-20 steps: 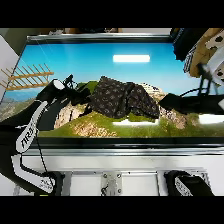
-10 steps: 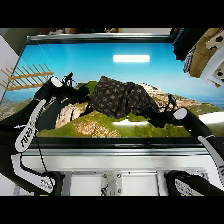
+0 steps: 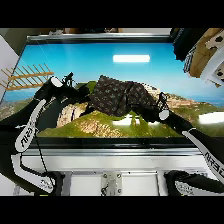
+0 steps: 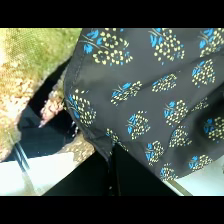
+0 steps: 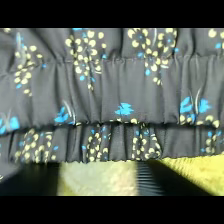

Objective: Fold the clothes and pants, and hang the long-sleeved shirts on hangers.

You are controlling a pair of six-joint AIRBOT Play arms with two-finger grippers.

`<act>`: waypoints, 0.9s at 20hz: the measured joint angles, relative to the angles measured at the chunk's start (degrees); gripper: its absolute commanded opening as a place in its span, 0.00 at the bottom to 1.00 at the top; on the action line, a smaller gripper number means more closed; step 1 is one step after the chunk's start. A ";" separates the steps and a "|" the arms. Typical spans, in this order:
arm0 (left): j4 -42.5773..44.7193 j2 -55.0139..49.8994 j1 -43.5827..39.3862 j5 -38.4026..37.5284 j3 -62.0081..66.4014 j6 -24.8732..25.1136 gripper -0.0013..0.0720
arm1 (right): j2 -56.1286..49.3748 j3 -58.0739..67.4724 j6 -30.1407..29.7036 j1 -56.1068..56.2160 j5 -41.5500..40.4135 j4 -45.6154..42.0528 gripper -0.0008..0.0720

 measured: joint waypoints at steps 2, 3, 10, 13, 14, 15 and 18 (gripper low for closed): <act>-0.02 0.00 0.00 -0.02 0.00 0.00 0.03 | -1.49 0.59 -0.07 0.81 -2.56 -0.04 0.48; -0.04 0.00 0.00 -0.02 0.00 0.00 0.03 | -1.84 0.79 -0.13 1.05 -3.63 -0.04 0.40; -0.07 1.95 0.46 -0.09 0.00 -0.17 0.03 | -0.44 3.06 -1.05 -0.22 -7.37 -1.64 0.02; -0.07 8.50 1.64 -0.33 0.28 0.28 0.03 | 6.32 7.37 -2.67 -4.04 2.34 -6.60 0.02; -0.07 11.69 2.05 -0.74 0.96 0.48 0.03 | 9.11 9.51 -3.04 -5.46 6.49 -8.15 0.02; -0.07 15.30 2.36 -1.33 2.14 0.68 0.03 | 12.28 12.13 -3.39 -6.99 11.06 -9.40 0.02; -0.11 26.34 2.08 -2.75 7.30 0.96 0.03 | 23.06 21.57 -3.85 -10.73 23.61 -11.63 0.02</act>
